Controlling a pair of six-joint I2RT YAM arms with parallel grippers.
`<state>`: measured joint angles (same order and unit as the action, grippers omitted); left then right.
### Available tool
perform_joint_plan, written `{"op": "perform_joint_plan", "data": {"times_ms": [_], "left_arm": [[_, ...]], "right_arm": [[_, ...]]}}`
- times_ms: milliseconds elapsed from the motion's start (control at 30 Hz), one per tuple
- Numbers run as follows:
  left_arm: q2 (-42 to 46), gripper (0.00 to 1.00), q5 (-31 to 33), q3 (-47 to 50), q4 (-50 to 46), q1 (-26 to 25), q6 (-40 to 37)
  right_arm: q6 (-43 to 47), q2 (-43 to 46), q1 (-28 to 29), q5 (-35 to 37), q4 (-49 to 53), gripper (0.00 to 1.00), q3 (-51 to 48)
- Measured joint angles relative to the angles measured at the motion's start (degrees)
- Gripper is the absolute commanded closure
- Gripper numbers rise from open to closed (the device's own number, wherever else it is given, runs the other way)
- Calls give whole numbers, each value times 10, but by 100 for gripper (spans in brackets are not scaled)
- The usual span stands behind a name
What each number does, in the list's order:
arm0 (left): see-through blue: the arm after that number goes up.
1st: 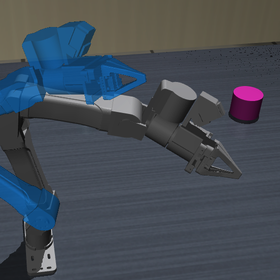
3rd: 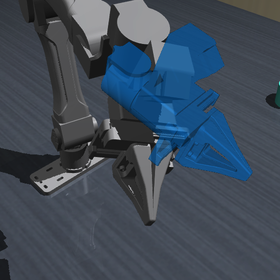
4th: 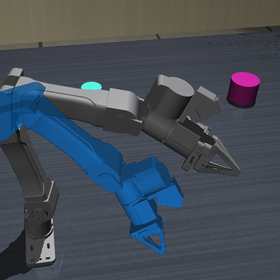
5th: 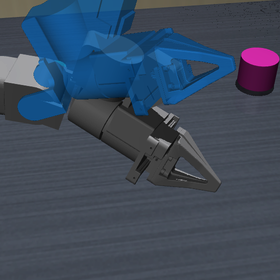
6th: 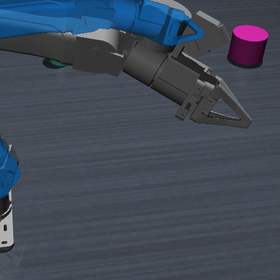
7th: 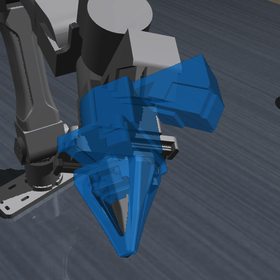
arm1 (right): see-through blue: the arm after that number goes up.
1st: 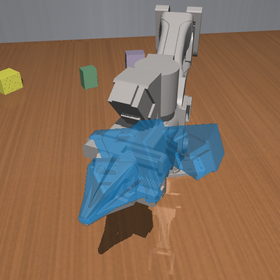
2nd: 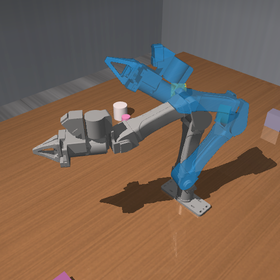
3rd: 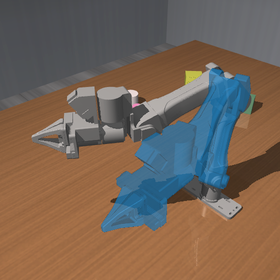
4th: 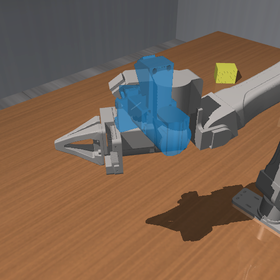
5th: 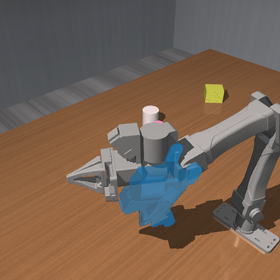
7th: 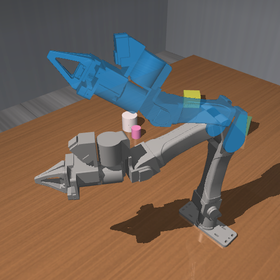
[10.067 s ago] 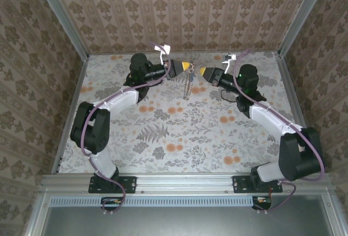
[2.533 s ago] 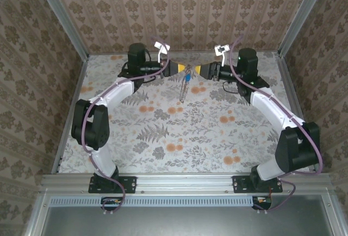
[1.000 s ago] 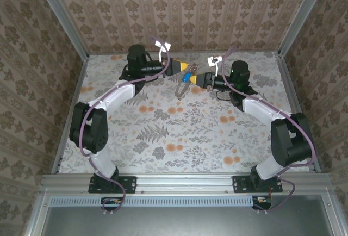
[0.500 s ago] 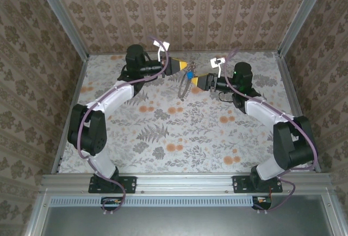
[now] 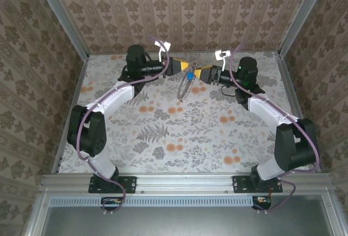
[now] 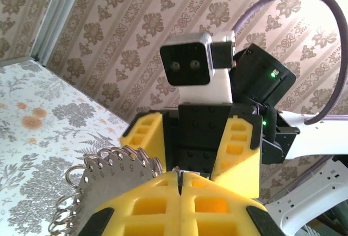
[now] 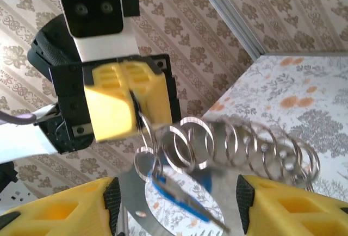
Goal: Put the keys on the keyring
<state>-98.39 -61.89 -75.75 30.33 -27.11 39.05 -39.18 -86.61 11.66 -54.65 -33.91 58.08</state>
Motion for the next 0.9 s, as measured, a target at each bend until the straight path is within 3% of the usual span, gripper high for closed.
{"op": "perform_joint_plan", "data": {"times_ms": [333, 900], "left_arm": [[0, 100, 1, 0, 3, -8, 5], [0, 100, 4, 4, 10, -5, 10]], "right_arm": [[-3, -16, 25, 0, -8, 40, 10], [-2, 23, 17, 7, -18, 39, -53]]}}
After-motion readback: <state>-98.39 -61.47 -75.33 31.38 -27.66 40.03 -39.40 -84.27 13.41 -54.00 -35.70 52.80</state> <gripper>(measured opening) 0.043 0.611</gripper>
